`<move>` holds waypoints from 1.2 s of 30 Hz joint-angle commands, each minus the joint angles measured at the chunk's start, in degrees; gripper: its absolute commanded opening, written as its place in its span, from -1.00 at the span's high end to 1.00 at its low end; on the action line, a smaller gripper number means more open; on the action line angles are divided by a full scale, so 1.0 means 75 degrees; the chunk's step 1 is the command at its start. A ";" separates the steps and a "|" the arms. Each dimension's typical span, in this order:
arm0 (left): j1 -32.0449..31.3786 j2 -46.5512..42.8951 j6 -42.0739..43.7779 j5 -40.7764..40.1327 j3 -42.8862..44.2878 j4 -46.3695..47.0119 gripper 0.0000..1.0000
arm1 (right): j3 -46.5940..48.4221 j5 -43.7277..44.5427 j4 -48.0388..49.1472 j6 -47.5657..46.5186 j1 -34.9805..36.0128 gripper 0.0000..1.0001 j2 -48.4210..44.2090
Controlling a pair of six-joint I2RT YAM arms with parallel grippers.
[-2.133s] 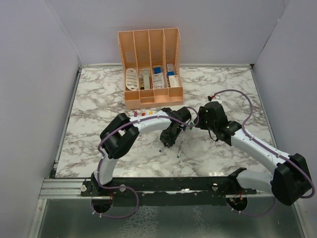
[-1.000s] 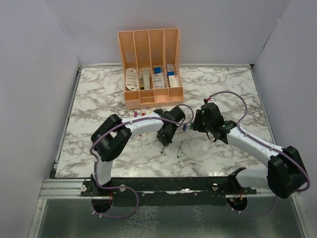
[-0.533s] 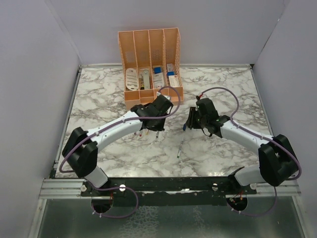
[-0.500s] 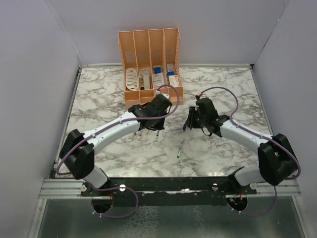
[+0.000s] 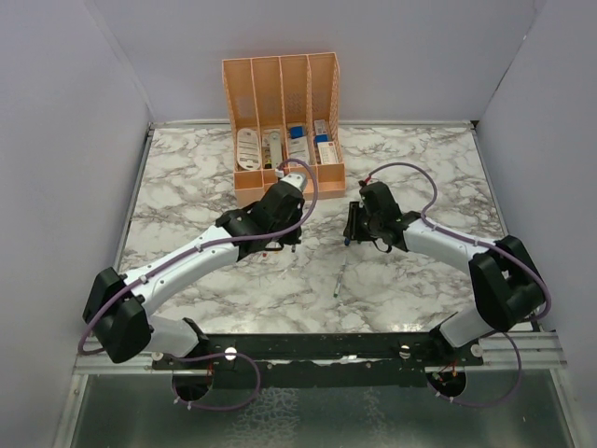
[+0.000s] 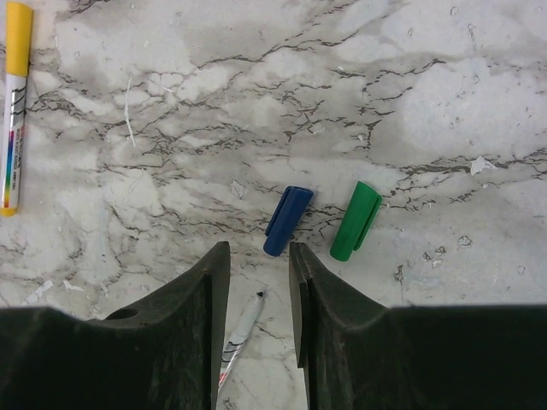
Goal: Insert the pens into the pen caps
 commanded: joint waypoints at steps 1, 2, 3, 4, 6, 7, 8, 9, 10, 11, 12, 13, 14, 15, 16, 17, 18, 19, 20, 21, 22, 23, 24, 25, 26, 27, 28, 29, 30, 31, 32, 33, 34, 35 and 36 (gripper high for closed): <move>0.0024 -0.0510 -0.0045 -0.0090 -0.0129 0.0561 1.00 | 0.0239 -0.0062 -0.0007 -0.0044 0.0073 0.34 0.0098; 0.0032 -0.0533 -0.0045 -0.0103 -0.0151 0.0564 1.00 | 0.0237 -0.0067 -0.0007 -0.0035 0.0073 0.34 0.0111; 0.0030 -0.0546 -0.0041 -0.0096 -0.0167 0.0560 1.00 | 0.0237 -0.0067 -0.0017 -0.0025 0.0084 0.34 0.0133; 0.0034 -0.0550 -0.0042 -0.0084 -0.0171 0.0563 1.00 | 0.0237 -0.0067 -0.0027 -0.0023 0.0085 0.34 0.0153; 0.0030 -0.0530 -0.0049 -0.0045 -0.0182 0.0558 1.00 | 0.0236 -0.0067 -0.0041 -0.0002 0.0085 0.34 0.0208; 0.0035 -0.0520 -0.0066 -0.0027 -0.0189 0.0556 1.00 | 0.0235 -0.0067 -0.0042 0.0001 0.0085 0.34 0.0226; 0.0030 -0.0508 -0.0090 -0.0008 -0.0184 0.0554 1.00 | 0.0229 -0.0067 -0.0048 0.0017 0.0095 0.33 0.0259; 0.0035 -0.0502 -0.0124 0.0004 -0.0196 0.0561 1.00 | 0.0227 -0.0057 -0.0056 0.0032 0.0097 0.33 0.0286; 0.0036 -0.0493 -0.0140 0.0021 -0.0205 0.0571 1.00 | 0.0214 -0.0056 -0.0054 0.0046 0.0106 0.33 0.0310; 0.0036 -0.0497 -0.0157 0.0032 -0.0222 0.0574 1.00 | 0.0208 -0.0056 -0.0044 0.0060 0.0108 0.32 0.0336; 0.0032 -0.0508 -0.0165 0.0038 -0.0218 0.0578 1.00 | 0.0197 -0.0056 -0.0047 0.0076 0.0119 0.32 0.0368; 0.0032 -0.0513 -0.0169 0.0046 -0.0222 0.0580 1.00 | 0.0186 -0.0056 -0.0043 0.0088 0.0120 0.32 0.0395; 0.0036 -0.0513 -0.0171 0.0056 -0.0220 0.0579 1.00 | 0.0176 -0.0056 -0.0036 0.0094 0.0126 0.32 0.0427; 0.0027 -0.0515 -0.0171 0.0067 -0.0226 0.0586 1.00 | 0.0172 -0.0056 -0.0027 0.0104 0.0131 0.32 0.0443; 0.0035 -0.0524 -0.0168 0.0070 -0.0223 0.0596 1.00 | 0.0173 -0.0056 -0.0014 0.0117 0.0129 0.32 0.0472; 0.0033 -0.0519 -0.0169 0.0087 -0.0237 0.0594 1.00 | 0.0167 -0.0056 -0.0008 0.0124 0.0142 0.32 0.0500; 0.0036 -0.0515 -0.0169 0.0089 -0.0228 0.0606 1.00 | 0.0165 -0.0056 0.0003 0.0138 0.0143 0.32 0.0529; 0.0036 -0.0509 -0.0169 0.0112 -0.0235 0.0610 1.00 | 0.0171 -0.0047 0.0004 0.0141 0.0144 0.32 0.0562; 0.0036 -0.0495 -0.0174 0.0134 -0.0230 0.0625 1.00 | 0.0179 -0.0044 0.0005 0.0152 0.0154 0.32 0.0585; 0.0036 -0.0485 -0.0170 0.0152 -0.0236 0.0633 1.00 | 0.0184 -0.0038 0.0005 0.0159 0.0155 0.32 0.0610; 0.0036 -0.0470 -0.0174 0.0175 -0.0236 0.0644 1.00 | 0.0191 -0.0024 0.0002 0.0164 0.0155 0.32 0.0635; 0.0039 -0.0464 -0.0180 0.0189 -0.0241 0.0646 1.00 | 0.0203 -0.0005 -0.0006 0.0181 0.0155 0.32 0.0651; 0.0042 -0.0459 -0.0187 0.0198 -0.0256 0.0655 1.00 | 0.0209 0.0018 -0.0007 0.0177 0.0155 0.32 0.0663; 0.0037 -0.0457 -0.0182 0.0199 -0.0261 0.0659 1.00 | 0.0206 0.0042 -0.0016 0.0186 0.0158 0.31 0.0674; 0.0032 -0.0446 -0.0193 0.0208 -0.0254 0.0670 1.00 | 0.0205 0.0058 -0.0017 0.0188 0.0156 0.31 0.0692; 0.0035 -0.0439 -0.0179 0.0211 -0.0253 0.0680 1.00 | 0.0211 0.0064 -0.0023 0.0189 0.0163 0.31 0.0707; 0.0036 -0.0434 -0.0172 0.0220 -0.0244 0.0669 1.00 | 0.0222 0.0069 -0.0019 0.0189 0.0161 0.31 0.0729; 0.0036 -0.0420 -0.0156 0.0227 -0.0242 0.0672 1.00 | 0.0217 0.0073 -0.0019 0.0183 0.0166 0.31 0.0751; 0.0036 -0.0418 -0.0150 0.0234 -0.0238 0.0673 1.00 | 0.0223 0.0067 -0.0022 0.0188 0.0167 0.32 0.0781; 0.0036 -0.0396 -0.0149 0.0233 -0.0231 0.0679 1.00 | 0.0237 0.0073 -0.0016 0.0189 0.0167 0.32 0.0817; 0.0029 -0.0393 -0.0146 0.0234 -0.0230 0.0671 1.00 | 0.0244 0.0083 -0.0014 0.0199 0.0167 0.31 0.0853; 0.0031 -0.0384 -0.0150 0.0239 -0.0233 0.0674 1.00 | 0.0258 0.0101 -0.0015 0.0206 0.0167 0.31 0.0889; 0.0028 -0.0370 -0.0149 0.0245 -0.0231 0.0673 1.00 | 0.0272 0.0116 -0.0010 0.0211 0.0167 0.31 0.0919; 0.0035 -0.0363 -0.0146 0.0265 -0.0236 0.0676 1.00 | 0.0279 0.0126 -0.0007 0.0212 0.0167 0.31 0.0959; 0.0036 -0.0352 -0.0144 0.0278 -0.0241 0.0681 1.00 | 0.0308 0.0136 -0.0013 0.0212 0.0167 0.31 0.0998</move>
